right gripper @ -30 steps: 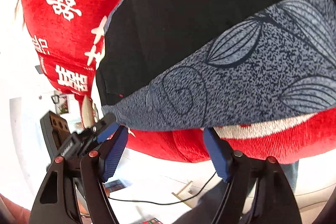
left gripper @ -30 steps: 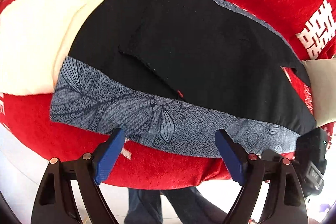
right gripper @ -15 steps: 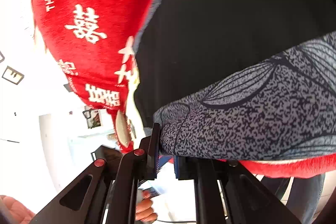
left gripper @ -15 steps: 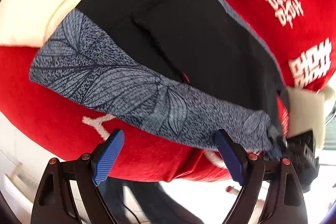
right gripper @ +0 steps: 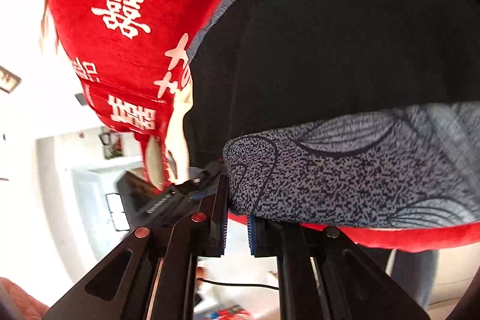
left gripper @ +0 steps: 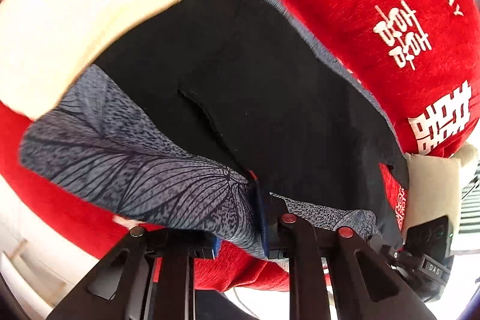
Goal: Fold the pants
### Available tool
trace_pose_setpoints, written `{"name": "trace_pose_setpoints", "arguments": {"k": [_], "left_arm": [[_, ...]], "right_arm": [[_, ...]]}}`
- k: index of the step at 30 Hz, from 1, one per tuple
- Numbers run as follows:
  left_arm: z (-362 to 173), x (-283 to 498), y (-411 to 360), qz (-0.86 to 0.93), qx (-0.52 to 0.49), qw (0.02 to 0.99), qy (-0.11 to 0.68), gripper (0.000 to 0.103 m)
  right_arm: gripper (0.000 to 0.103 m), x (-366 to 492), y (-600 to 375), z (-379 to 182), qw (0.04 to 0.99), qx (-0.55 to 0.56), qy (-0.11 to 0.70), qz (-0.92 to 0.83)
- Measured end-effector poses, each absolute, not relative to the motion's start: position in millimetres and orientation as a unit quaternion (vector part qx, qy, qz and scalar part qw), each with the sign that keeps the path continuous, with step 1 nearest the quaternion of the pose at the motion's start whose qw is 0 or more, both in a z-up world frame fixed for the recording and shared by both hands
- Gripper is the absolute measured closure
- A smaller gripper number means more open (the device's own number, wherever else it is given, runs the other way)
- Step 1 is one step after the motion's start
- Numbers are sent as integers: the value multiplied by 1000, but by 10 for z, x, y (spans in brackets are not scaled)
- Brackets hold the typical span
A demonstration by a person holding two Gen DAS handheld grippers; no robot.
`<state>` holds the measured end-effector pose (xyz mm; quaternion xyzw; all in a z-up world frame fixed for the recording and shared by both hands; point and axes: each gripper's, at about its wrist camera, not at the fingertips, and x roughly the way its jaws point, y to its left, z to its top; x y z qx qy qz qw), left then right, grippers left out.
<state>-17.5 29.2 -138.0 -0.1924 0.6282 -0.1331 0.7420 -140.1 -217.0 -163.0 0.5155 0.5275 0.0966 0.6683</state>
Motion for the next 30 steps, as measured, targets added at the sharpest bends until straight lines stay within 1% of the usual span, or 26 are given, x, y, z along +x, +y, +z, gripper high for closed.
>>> {"name": "trace_pose_setpoints", "arguments": {"k": [4, 7, 9, 12, 16, 20, 23, 24, 27, 28, 29, 30], "left_arm": [[-976, 39, 148, -143, -157, 758, 617, 82], [-784, 338, 3, -155, -145, 762, 612, 82], [-736, 616, -142, -161, -141, 766, 607, 82], [-744, 1024, -242, -167, -136, 770, 600, 82], [-952, 1572, -413, -163, -115, 781, 592, 82], [-1295, 1970, -536, -160, -93, 780, 598, 82], [-1527, 2129, -626, -162, -72, 775, 607, 77], [-1612, 2177, -643, -163, -69, 770, 614, 74], [-1671, 2231, -609, -167, -82, 760, 623, 74], [-1629, 2233, -586, -170, -87, 757, 625, 74], [-1574, 2211, -565, -174, -86, 756, 625, 74], [-1492, 2180, -540, -176, -81, 759, 621, 65]], "right_arm": [[92, -1098, -2218, -1208, 711, 430, 544, 116], [92, -792, -2314, -973, 730, 387, 548, 128], [92, -493, -2426, -870, 739, 364, 551, 130], [92, -98, -2589, -871, 742, 358, 553, 127], [91, 480, -2789, -1070, 739, 360, 558, 116], [90, 1039, -2842, -1499, 727, 348, 584, 95], [89, 1241, -2885, -1819, 717, 336, 606, 72], [89, 1273, -2896, -1903, 715, 331, 612, 67], [88, 1356, -2951, -2097, 706, 335, 621, 54], [86, 1367, -2966, -2098, 705, 340, 620, 50], [80, 1357, -2971, -2081, 706, 343, 617, 50], [70, 1353, -2967, -2042, 707, 343, 615, 53]]}}
